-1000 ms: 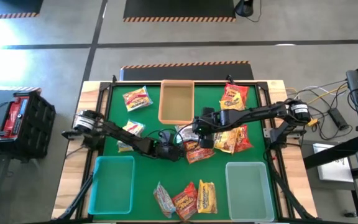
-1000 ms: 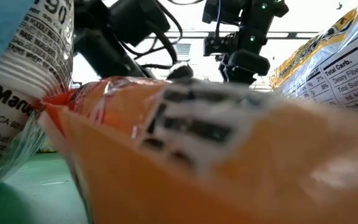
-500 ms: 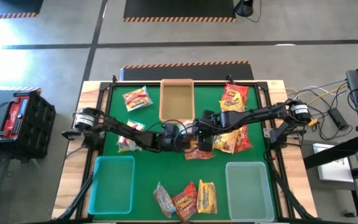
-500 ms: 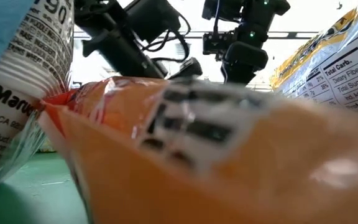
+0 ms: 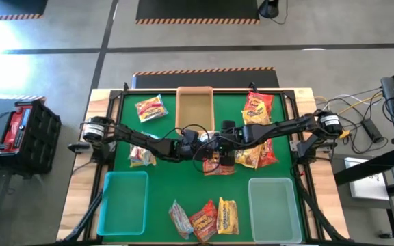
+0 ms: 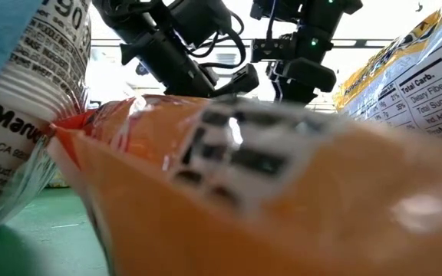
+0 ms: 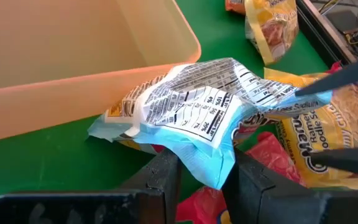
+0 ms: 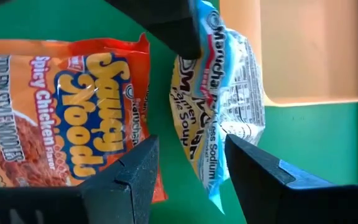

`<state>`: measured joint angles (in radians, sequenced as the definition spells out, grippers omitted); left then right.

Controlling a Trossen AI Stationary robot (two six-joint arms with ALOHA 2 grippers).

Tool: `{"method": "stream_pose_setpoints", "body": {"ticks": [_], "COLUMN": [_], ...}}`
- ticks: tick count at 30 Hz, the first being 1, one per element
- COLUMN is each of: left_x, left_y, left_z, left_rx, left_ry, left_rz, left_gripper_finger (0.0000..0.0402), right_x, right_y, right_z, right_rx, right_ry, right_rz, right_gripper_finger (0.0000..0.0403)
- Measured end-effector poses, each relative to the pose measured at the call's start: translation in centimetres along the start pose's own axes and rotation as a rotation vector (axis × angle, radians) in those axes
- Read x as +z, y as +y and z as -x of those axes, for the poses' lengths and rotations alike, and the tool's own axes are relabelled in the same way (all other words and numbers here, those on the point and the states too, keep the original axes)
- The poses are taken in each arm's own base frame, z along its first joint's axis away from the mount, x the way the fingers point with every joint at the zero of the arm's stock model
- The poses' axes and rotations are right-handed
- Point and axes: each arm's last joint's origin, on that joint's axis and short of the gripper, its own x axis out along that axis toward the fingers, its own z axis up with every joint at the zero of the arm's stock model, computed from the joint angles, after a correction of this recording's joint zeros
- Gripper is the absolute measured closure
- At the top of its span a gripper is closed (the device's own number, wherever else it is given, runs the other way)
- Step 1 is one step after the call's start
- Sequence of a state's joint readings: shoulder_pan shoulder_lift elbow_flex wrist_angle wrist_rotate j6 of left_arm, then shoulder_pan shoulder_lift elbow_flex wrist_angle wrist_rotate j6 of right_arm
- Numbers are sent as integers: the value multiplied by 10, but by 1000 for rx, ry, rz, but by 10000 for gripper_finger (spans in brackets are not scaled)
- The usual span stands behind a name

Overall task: Sort Maruchan noodles
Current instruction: Put the blue noodle pack into the yellow bin

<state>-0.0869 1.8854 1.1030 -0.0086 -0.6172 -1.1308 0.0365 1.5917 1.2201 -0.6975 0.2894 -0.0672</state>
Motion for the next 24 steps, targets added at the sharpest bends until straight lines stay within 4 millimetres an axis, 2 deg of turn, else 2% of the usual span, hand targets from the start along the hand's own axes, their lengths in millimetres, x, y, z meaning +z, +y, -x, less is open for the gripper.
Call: {"method": "stream_pose_setpoints", "body": {"ticks": [8, 16, 24], "left_x": [2, 2, 4], "left_y": [1, 1, -1], "left_z": [-1, -2, -2], "left_rx": [1, -2, -22], "left_ry": [2, 2, -4], "left_rz": [8, 11, 28], "left_gripper_finger": [318, 318, 318], "right_x": [-1, -1, -3], "right_y": [-10, -16, -30], "right_z": [-4, -5, -9], "right_rx": [110, 81, 63], "right_ry": [1, 0, 10], "right_rz": [-49, -84, -118], "right_gripper_finger": [193, 186, 121]}}
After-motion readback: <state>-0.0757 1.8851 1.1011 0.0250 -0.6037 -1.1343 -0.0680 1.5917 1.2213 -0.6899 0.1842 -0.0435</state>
